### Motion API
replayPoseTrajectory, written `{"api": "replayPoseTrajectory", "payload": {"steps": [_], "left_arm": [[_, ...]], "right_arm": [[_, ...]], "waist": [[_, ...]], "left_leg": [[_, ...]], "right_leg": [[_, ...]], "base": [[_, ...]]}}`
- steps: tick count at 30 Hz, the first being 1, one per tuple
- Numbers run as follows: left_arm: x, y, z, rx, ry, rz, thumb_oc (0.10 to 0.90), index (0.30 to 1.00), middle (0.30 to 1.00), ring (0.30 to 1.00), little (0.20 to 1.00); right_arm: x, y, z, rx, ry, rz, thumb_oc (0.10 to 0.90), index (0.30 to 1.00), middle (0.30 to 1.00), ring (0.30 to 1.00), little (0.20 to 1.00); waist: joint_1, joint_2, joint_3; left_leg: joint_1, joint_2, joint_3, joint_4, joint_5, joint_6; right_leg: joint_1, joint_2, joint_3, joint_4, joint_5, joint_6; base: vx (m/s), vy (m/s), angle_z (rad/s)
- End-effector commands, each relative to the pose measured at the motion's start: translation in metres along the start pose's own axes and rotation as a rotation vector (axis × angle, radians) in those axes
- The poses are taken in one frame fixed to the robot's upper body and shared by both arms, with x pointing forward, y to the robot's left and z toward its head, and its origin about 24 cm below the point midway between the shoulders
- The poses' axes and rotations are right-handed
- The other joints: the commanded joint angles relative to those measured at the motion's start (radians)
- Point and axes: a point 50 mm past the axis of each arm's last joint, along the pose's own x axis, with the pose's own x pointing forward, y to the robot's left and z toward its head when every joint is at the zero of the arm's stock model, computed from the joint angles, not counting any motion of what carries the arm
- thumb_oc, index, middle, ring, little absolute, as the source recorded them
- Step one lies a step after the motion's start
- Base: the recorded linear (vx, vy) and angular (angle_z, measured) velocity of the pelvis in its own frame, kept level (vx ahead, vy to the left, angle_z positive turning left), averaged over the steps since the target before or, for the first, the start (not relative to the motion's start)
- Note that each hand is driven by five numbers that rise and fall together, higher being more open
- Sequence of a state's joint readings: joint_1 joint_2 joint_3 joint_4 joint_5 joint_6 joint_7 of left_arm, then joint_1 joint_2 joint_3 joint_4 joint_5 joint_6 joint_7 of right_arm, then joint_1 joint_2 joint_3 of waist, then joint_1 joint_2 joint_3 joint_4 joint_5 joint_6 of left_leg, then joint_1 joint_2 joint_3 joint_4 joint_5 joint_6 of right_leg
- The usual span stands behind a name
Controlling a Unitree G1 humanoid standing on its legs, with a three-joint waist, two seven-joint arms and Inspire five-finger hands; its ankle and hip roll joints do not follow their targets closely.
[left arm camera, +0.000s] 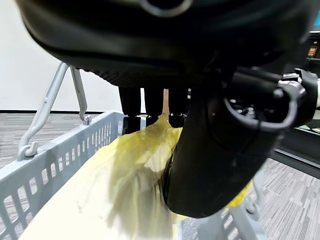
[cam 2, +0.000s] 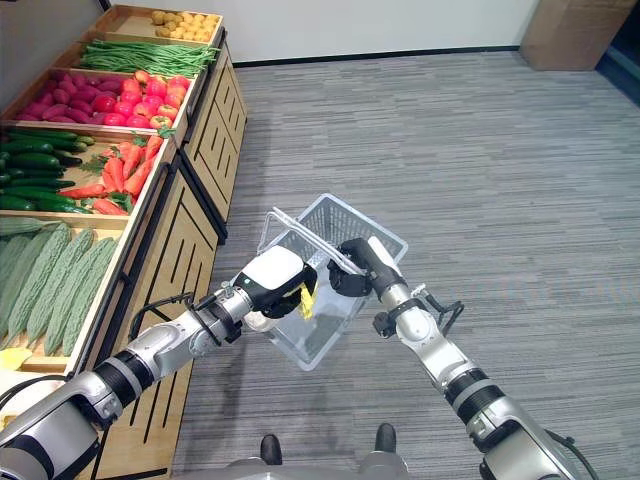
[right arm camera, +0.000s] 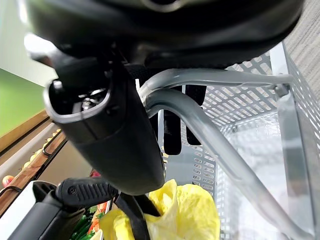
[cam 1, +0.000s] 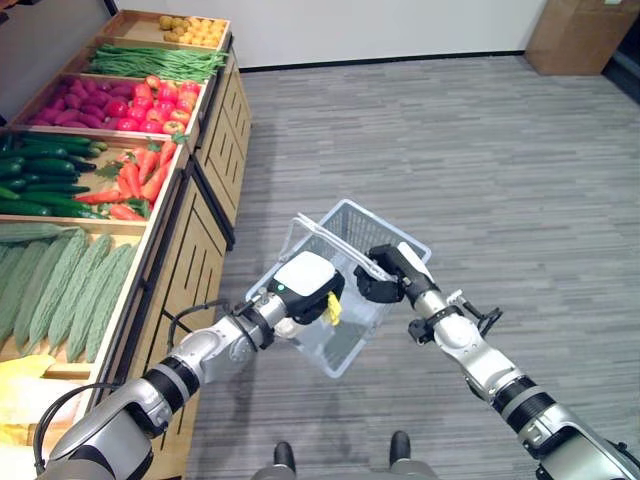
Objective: Get the vegetables into the basket
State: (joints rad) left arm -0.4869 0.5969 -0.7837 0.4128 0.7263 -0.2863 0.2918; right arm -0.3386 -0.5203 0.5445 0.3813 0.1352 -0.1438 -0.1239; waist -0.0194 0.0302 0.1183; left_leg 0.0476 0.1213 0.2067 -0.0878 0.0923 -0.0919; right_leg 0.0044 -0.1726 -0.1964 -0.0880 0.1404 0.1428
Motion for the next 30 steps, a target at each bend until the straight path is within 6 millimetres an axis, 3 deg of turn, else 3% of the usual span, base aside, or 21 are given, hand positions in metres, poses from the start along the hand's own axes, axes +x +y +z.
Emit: {"api": "replayPoseTrajectory", "payload": {"steps": [1, 4, 5, 6, 7, 15, 22, 23, 27, 30], "left_arm": [[0.022, 0.034, -0.015, 0.111, 0.012, 0.172, 0.4, 0.3, 0.3, 0.3, 0.3], [0.023, 0.029, -0.015, 0.126, 0.02, 0.166, 0.4, 0.3, 0.3, 0.3, 0.3], [0.025, 0.023, -0.016, 0.155, 0.035, 0.15, 0.531, 0.484, 0.484, 0.484, 0.484], [0.026, 0.021, -0.016, 0.171, 0.037, 0.143, 0.618, 0.605, 0.605, 0.605, 0.605], [0.026, 0.02, -0.019, 0.18, 0.056, 0.142, 0.9, 1.0, 1.0, 1.0, 1.0], [0.027, 0.011, -0.023, 0.129, 0.132, 0.151, 0.9, 1.0, 1.0, 1.0, 1.0], [0.026, 0.014, -0.011, 0.099, 0.077, 0.192, 0.9, 1.0, 1.0, 1.0, 1.0], [0.025, 0.02, 0.002, 0.025, 0.021, 0.244, 0.9, 1.0, 1.0, 1.0, 1.0], [0.012, 0.026, 0.018, -0.177, -0.031, 0.296, 0.9, 1.0, 1.0, 1.0, 1.0], [-0.015, 0.032, 0.028, -0.551, -0.064, 0.298, 0.9, 1.0, 1.0, 1.0, 1.0]], "right_arm": [[0.01, -0.002, 0.091, 0.191, -0.471, -0.03, 0.4, 0.3, 0.3, 0.3, 0.3], [0.009, 0.004, 0.094, 0.208, -0.485, -0.006, 0.4, 0.3, 0.3, 0.3, 0.3], [0.007, 0.007, 0.097, 0.236, -0.5, 0.008, 0.4, 0.3, 0.3, 0.3, 0.3], [0.006, 0.008, 0.098, 0.239, -0.504, 0.014, 0.4, 0.3, 0.3, 0.3, 0.3], [0.005, 0.01, 0.1, 0.256, -0.513, 0.019, 0.4, 0.3, 0.3, 0.3, 0.3], [0.003, 0.012, 0.095, 0.261, -0.495, 0.015, 0.4, 0.3, 0.3, 0.3, 0.3], [0.004, 0.009, 0.069, 0.252, -0.38, -0.051, 0.4, 0.3, 0.3, 0.3, 0.3], [0.003, 0.004, 0.054, 0.219, -0.314, -0.11, 0.4, 0.3, 0.3, 0.3, 0.3], [-0.001, -0.007, 0.029, 0.164, -0.211, -0.199, 0.4, 0.3, 0.3, 0.3, 0.3], [-0.012, -0.023, 0.0, 0.097, -0.084, -0.299, 0.4, 0.3, 0.3, 0.3, 0.3]], "waist": [[-0.006, -0.058, -0.089], [-0.009, -0.058, -0.089], [-0.014, -0.059, -0.087], [-0.016, -0.059, -0.088], [-0.019, -0.059, -0.087], [-0.027, -0.06, -0.084], [-0.02, -0.061, -0.088], [-0.011, -0.06, -0.089], [0.004, -0.06, -0.087], [0.024, -0.058, -0.084]], "left_leg": [[-0.012, 0.025, -0.014, 0.001, -0.039, -0.039], [-0.012, 0.027, -0.013, 0.001, -0.038, -0.039], [-0.013, 0.028, -0.011, 0.001, -0.037, -0.039], [-0.013, 0.029, -0.009, 0.001, -0.037, -0.04], [-0.014, 0.03, -0.008, 0.001, -0.036, -0.04], [-0.013, 0.032, -0.002, 0.001, -0.035, -0.041], [-0.009, 0.034, -0.006, 0.001, -0.035, -0.041], [-0.009, 0.033, -0.015, 0.001, -0.036, -0.04], [-0.012, 0.031, -0.029, 0.001, -0.035, -0.039], [-0.017, 0.028, -0.045, 0.001, -0.031, -0.037]], "right_leg": [[0.022, -0.076, -0.01, 0.001, -0.024, 0.077], [0.021, -0.074, -0.008, 0.001, -0.025, 0.077], [0.019, -0.072, -0.005, 0.001, -0.026, 0.076], [0.018, -0.072, -0.004, 0.001, -0.026, 0.076], [0.016, -0.071, -0.002, 0.001, -0.026, 0.076], [0.009, -0.067, 0.008, 0.001, -0.026, 0.074], [0.02, -0.064, 0.0, 0.001, -0.031, 0.071], [0.027, -0.064, -0.007, 0.001, -0.034, 0.07], [0.034, -0.065, -0.016, 0.001, -0.037, 0.067], [0.041, -0.066, -0.028, 0.001, -0.037, 0.064]], "base": [[0.0, 0.006, -0.03], [0.0, 0.0, 0.0], [0.0, 0.0, 0.0], [-0.01, 0.002, -0.04], [-0.01, 0.002, -0.05], [0.0, -0.004, -0.09], [0.0, 0.0, 0.0], [0.0, 0.0, 0.0], [0.0, -0.004, 0.05], [0.0, -0.002, 0.14]]}}
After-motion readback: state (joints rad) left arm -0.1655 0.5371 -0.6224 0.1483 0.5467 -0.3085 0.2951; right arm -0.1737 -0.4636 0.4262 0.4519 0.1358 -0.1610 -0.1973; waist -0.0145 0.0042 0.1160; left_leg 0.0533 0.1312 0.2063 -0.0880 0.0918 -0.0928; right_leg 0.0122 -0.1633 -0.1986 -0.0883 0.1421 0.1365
